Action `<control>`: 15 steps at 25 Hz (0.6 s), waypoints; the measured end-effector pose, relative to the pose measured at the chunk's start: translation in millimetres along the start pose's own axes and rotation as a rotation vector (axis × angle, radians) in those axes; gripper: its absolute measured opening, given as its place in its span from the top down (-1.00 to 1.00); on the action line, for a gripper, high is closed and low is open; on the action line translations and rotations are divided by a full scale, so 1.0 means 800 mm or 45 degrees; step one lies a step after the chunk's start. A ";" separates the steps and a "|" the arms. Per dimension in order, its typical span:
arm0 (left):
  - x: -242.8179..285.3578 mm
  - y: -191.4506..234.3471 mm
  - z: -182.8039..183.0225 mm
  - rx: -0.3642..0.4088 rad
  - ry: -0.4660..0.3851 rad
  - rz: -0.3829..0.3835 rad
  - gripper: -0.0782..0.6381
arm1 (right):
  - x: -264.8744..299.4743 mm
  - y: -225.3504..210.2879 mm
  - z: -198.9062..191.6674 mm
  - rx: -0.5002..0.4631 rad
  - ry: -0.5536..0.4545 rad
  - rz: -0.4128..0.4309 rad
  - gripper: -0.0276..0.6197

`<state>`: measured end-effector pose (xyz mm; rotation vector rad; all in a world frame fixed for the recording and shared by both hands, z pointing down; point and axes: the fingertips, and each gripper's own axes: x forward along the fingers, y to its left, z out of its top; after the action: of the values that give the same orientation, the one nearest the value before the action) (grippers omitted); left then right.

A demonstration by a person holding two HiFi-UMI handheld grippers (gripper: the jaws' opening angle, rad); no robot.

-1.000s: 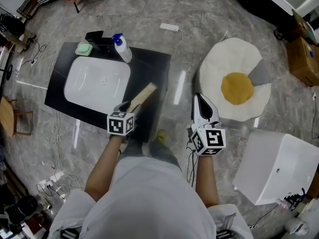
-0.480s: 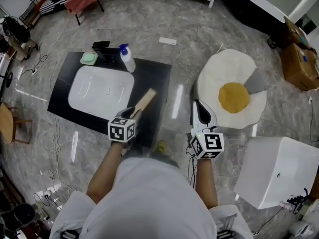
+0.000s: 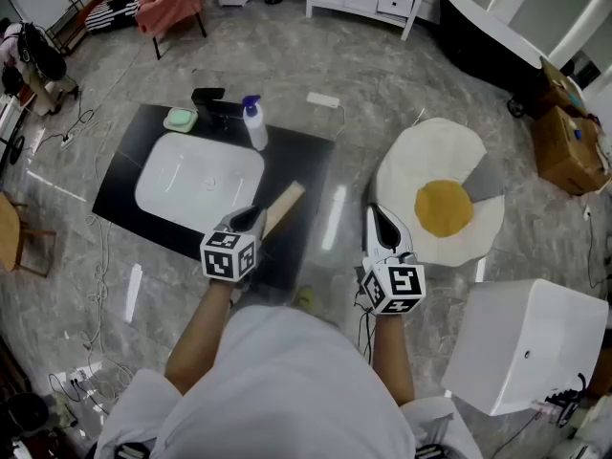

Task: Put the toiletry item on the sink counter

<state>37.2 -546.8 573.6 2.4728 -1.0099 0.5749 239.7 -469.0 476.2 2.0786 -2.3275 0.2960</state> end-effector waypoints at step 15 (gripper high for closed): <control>-0.050 0.010 0.070 0.084 -0.216 0.051 0.79 | -0.007 0.014 0.013 -0.059 -0.015 0.012 0.91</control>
<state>17.5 -558.4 508.7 2.6000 -1.1235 0.4221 230.8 -463.8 464.1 2.0547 -2.3284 0.2284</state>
